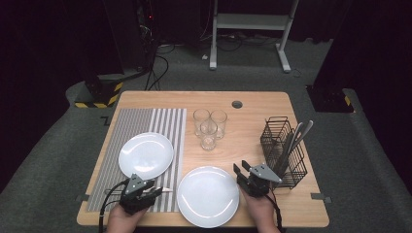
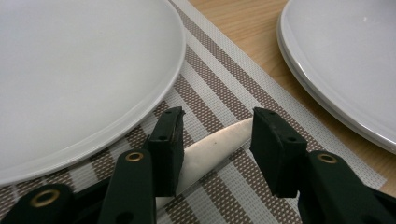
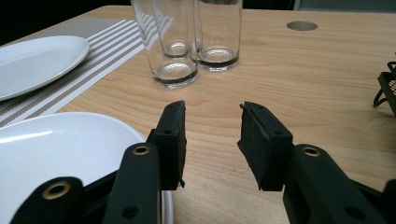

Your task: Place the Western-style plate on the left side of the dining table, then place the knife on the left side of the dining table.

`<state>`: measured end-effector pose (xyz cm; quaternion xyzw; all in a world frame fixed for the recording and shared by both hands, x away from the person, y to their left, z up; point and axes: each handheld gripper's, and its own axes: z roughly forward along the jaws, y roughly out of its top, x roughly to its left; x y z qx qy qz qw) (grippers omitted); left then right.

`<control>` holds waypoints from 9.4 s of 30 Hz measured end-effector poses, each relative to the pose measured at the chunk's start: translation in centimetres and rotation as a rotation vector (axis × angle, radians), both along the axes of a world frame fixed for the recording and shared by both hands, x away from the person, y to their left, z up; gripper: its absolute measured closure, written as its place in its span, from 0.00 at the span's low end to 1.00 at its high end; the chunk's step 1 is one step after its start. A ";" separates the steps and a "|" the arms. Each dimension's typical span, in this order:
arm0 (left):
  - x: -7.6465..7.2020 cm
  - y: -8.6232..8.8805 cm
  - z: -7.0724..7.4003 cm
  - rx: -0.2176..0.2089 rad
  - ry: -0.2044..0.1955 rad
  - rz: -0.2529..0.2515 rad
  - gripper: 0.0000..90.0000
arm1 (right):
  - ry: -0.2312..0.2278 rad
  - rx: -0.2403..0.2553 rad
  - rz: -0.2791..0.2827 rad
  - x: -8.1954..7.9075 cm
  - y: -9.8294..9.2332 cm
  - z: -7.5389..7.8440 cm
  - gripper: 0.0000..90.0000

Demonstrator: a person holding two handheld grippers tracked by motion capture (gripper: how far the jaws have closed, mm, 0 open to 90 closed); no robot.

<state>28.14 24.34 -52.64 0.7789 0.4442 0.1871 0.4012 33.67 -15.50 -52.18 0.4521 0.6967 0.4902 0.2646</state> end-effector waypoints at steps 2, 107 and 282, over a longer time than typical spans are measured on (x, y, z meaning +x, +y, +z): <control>-0.1 0.5 0.2 -0.011 -0.006 0.008 0.61 | 0.001 0.001 0.002 0.0 0.0 0.0 0.67; 2.9 -0.5 2.1 -0.072 -0.142 0.043 0.49 | -0.143 -0.063 0.059 0.1 1.4 8.4 0.44; 2.2 0.0 2.8 -0.094 -0.180 0.051 0.49 | -0.282 -0.141 -0.227 4.7 -6.2 17.0 0.96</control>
